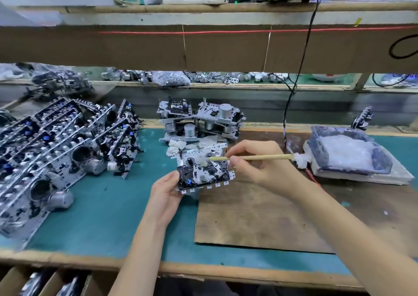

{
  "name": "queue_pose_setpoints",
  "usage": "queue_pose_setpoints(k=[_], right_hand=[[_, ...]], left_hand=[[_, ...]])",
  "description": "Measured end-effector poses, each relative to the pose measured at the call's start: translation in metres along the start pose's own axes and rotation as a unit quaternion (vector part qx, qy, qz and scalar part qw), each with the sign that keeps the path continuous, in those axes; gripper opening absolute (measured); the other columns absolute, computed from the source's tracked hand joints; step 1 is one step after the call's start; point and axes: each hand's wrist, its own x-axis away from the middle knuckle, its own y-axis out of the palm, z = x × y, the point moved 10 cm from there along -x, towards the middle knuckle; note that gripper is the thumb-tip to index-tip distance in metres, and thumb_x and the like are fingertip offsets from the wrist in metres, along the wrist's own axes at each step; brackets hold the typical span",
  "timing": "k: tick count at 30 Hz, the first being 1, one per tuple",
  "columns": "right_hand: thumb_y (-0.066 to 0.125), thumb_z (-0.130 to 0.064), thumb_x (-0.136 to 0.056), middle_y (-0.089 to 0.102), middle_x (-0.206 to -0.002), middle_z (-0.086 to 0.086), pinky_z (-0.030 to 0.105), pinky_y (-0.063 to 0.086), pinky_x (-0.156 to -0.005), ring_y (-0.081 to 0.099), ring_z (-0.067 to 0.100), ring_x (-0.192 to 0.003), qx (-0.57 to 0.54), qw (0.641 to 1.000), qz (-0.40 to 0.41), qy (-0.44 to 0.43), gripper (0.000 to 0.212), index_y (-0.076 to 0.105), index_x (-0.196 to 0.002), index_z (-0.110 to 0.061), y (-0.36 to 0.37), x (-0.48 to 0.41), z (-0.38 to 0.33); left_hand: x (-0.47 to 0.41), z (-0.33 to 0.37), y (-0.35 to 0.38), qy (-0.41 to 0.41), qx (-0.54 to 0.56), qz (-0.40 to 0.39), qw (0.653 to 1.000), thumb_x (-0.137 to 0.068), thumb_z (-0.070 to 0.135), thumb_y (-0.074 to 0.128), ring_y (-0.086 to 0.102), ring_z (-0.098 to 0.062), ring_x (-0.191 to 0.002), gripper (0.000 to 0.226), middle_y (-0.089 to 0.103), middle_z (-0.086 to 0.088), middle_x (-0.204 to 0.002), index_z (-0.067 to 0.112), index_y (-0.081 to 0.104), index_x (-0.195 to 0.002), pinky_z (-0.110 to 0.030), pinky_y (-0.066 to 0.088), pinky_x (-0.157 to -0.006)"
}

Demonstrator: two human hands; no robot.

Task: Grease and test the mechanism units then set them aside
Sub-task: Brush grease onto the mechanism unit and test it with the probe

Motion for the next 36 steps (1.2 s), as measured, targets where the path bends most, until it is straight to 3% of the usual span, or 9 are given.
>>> queue_pose_setpoints(k=[10,17,21,26,30,33,36], right_hand=[[0.059,0.001,-0.085,0.067,-0.072,0.013,0.009,0.035,-0.05,0.049,0.013,-0.057,-0.003,1.0,-0.017,-0.001,0.01,0.068,-0.089,0.001,0.011,-0.005,0.005],[0.059,0.0,-0.086,0.067,-0.074,0.012,0.027,0.045,-0.054,0.056,0.022,-0.064,-0.009,1.0,-0.016,0.002,0.009,0.067,-0.089,-0.002,0.011,-0.007,0.008],[0.06,0.001,-0.085,0.067,-0.073,0.012,0.012,0.038,-0.051,0.054,0.02,-0.065,-0.008,1.0,-0.012,-0.006,0.009,0.067,-0.089,-0.001,0.011,-0.007,0.007],[0.059,0.002,-0.085,0.066,-0.071,0.013,0.012,0.038,-0.051,0.053,0.021,-0.063,-0.01,1.0,-0.015,-0.009,0.008,0.067,-0.088,0.002,0.012,-0.008,0.006],[0.058,0.001,-0.086,0.066,-0.073,0.008,0.018,0.044,-0.055,0.056,0.017,-0.066,-0.002,1.0,0.002,-0.017,0.01,0.068,-0.09,0.001,0.008,-0.009,0.003],[0.056,-0.001,-0.086,0.067,-0.083,0.012,0.021,0.049,-0.067,0.06,0.015,-0.074,0.05,0.992,0.051,-0.101,0.018,0.068,-0.098,0.002,0.001,-0.009,-0.017],[0.058,-0.01,-0.087,0.067,-0.101,0.016,0.04,0.051,-0.08,0.064,0.028,-0.09,0.174,0.975,0.019,-0.14,0.024,0.067,-0.107,0.0,0.02,-0.014,-0.021]], left_hand=[[0.0,0.0,0.002,0.002,0.003,-0.011,1.0,-0.079,0.014,0.05,0.07,-0.018,-0.077,0.029,0.074,-0.01,-0.086,0.005,0.077,-0.079,-0.028,0.055,-0.073],[-0.001,-0.002,0.0,0.0,0.01,-0.01,1.0,-0.079,0.014,0.051,0.068,-0.02,-0.081,0.028,0.072,-0.012,-0.09,-0.001,0.072,-0.087,-0.029,0.054,-0.077],[-0.001,-0.002,-0.001,-0.002,0.005,-0.009,1.0,-0.078,0.014,0.051,0.068,-0.019,-0.08,0.028,0.073,-0.012,-0.089,0.002,0.076,-0.081,-0.029,0.054,-0.076],[-0.002,-0.002,-0.001,-0.001,0.012,-0.009,1.0,-0.079,0.014,0.051,0.069,-0.02,-0.08,0.028,0.072,-0.013,-0.089,-0.003,0.07,-0.09,-0.027,0.055,-0.074],[-0.002,-0.003,-0.002,-0.002,0.009,-0.008,1.0,-0.078,0.013,0.05,0.068,-0.02,-0.079,0.028,0.072,-0.012,-0.088,-0.003,0.069,-0.09,-0.03,0.053,-0.076],[-0.002,-0.003,-0.002,-0.004,0.005,-0.007,1.0,-0.078,0.014,0.05,0.067,-0.021,-0.082,0.033,0.072,-0.011,-0.089,-0.007,0.063,-0.1,-0.033,0.05,-0.082],[-0.001,-0.002,-0.001,-0.002,0.012,-0.012,1.0,-0.078,0.014,0.051,0.068,-0.021,-0.082,0.031,0.072,-0.012,-0.091,-0.006,0.064,-0.099,-0.031,0.053,-0.079]])
